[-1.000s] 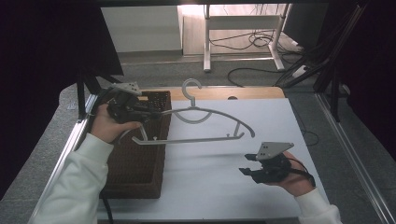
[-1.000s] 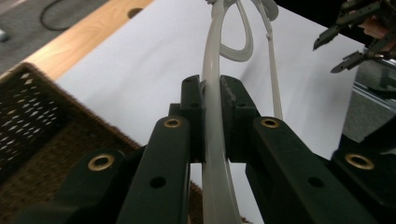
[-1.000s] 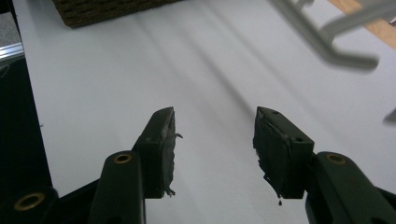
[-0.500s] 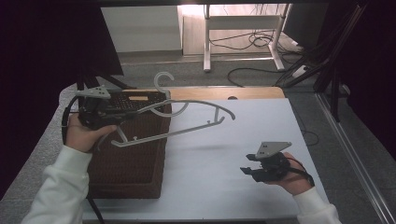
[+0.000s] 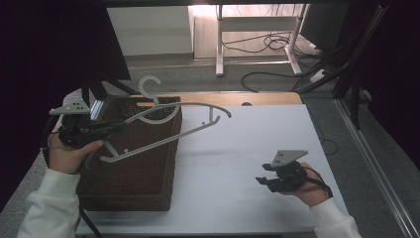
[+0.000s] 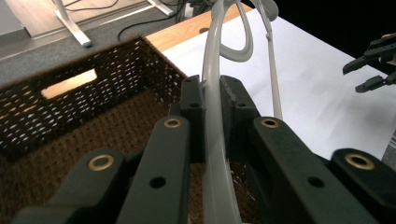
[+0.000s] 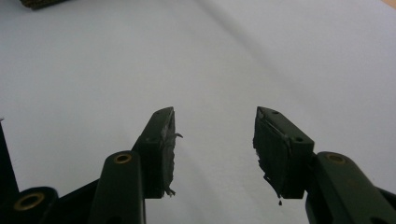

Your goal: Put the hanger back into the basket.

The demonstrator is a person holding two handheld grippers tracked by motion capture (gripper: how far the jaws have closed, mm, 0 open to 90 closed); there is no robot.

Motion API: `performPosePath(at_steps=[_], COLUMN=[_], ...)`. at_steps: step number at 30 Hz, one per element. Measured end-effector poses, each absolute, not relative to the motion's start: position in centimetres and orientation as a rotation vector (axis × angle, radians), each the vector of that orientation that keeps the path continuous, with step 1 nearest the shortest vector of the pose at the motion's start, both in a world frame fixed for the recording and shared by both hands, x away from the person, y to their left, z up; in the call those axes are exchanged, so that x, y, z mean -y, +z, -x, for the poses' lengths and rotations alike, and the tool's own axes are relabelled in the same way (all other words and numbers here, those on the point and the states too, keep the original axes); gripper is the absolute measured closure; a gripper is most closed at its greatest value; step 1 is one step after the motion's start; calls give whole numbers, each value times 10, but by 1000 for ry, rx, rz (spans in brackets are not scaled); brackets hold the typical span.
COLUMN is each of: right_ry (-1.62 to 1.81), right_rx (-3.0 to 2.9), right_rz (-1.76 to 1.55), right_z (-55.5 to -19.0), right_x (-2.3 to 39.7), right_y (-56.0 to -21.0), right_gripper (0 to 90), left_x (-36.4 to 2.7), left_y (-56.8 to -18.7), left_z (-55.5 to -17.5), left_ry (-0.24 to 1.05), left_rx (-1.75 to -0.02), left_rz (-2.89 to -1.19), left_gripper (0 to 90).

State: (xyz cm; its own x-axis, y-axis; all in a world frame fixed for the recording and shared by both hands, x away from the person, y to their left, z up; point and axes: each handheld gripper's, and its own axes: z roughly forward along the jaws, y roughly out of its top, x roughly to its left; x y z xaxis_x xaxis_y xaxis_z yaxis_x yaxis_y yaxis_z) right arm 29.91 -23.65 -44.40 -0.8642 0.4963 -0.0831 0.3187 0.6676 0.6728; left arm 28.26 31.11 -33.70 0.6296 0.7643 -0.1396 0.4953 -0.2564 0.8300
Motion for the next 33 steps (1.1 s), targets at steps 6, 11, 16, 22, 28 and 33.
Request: performPosePath(at_steps=[6, 11, 16, 22, 28, 33], right_ry=[976, 988, 1001, 994, 980, 971], right_rx=[-2597, -2582, -2577, -2592, -2599, -2604], right_rz=[-737, -789, -839, -848, -859, -865], right_z=[-302, -304, -306, -307, -307, -308], right_x=[238, 240, 243, 243, 243, 242], right_y=[-445, -447, -448, -450, -451, -452], right_gripper=[423, 396, 362, 348, 343, 341], left_x=[-327, -336, -348, -363, -381, -393], left_y=[-343, -347, -349, -351, -362, -374], left_z=[-274, -269, -262, -255, -248, -244], left_ry=[383, 396, 419, 459, 475, 483], left_rx=[-1042, -1075, -1101, -1144, -1198, -1248], left_rz=[-1877, -1850, -1806, -1773, -1728, -1679], left_gripper=[813, 813, 813, 813, 813, 813])
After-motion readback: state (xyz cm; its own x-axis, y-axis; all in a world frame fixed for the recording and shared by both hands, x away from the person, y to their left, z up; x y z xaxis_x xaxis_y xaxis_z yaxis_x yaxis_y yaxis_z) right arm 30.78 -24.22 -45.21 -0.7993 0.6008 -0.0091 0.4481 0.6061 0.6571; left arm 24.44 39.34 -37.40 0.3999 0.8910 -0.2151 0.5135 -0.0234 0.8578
